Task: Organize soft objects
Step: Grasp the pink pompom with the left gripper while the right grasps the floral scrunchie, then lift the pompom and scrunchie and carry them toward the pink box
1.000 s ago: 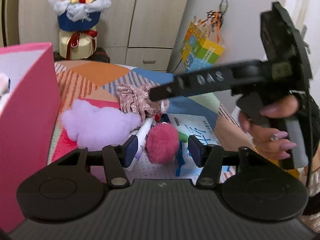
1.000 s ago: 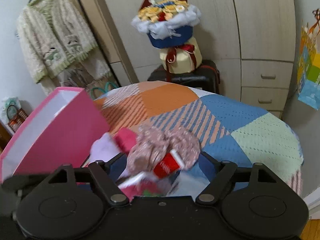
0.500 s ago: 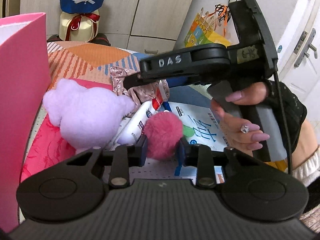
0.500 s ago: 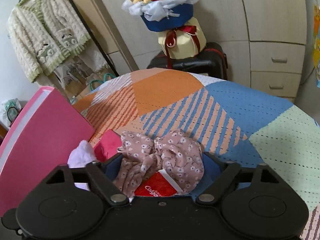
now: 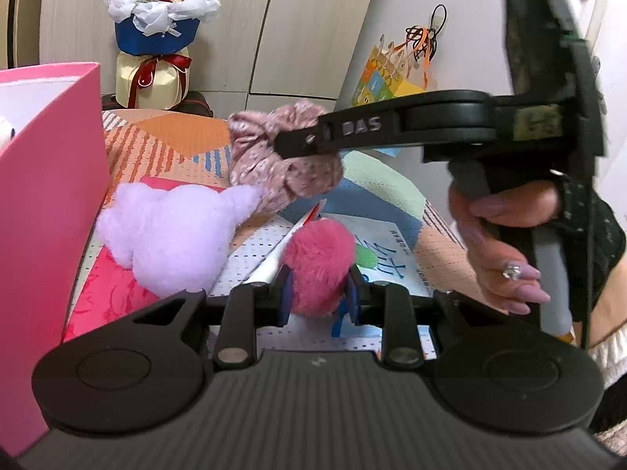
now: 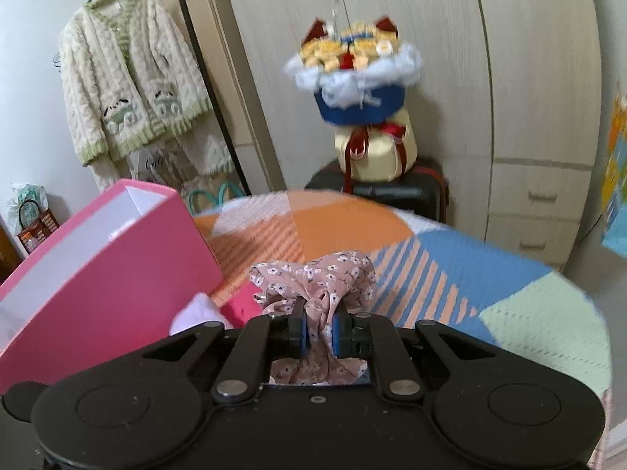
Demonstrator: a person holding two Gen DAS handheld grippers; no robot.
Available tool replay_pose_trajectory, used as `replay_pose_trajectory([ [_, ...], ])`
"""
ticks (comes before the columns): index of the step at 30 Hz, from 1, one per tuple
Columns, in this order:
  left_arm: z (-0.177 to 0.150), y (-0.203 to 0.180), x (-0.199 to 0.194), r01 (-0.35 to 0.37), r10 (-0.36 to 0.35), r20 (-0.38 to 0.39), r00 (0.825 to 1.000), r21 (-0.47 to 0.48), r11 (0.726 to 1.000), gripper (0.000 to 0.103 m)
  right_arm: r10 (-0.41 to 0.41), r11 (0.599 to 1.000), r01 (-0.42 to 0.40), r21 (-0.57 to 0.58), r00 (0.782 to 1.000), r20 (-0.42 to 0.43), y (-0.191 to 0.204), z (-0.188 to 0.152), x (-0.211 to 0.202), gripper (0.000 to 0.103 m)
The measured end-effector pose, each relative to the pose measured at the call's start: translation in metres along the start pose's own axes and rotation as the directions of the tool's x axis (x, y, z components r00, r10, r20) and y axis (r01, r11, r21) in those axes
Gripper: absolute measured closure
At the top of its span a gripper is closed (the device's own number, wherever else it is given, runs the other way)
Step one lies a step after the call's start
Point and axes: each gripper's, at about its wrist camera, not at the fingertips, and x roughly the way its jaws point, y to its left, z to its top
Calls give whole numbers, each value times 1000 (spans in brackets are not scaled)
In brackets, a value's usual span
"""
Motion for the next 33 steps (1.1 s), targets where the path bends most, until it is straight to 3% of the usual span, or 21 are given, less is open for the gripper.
replay_pose_trajectory([
  [10,-7,2,-29,39,-40,-13,999,-33,999,77,-59,995,65,-69,994,89,33,-10,-57,89],
  [24,-36,5,-57,125,-137,-144,980,-89,988,77,-150,983,153,-102,988,31,67,-68,-104,89],
  [33,-61,8,-83,161,-175,-193,965,-86,983,77,-171,971,164,-175,985,-27,98,-107,-132,88],
])
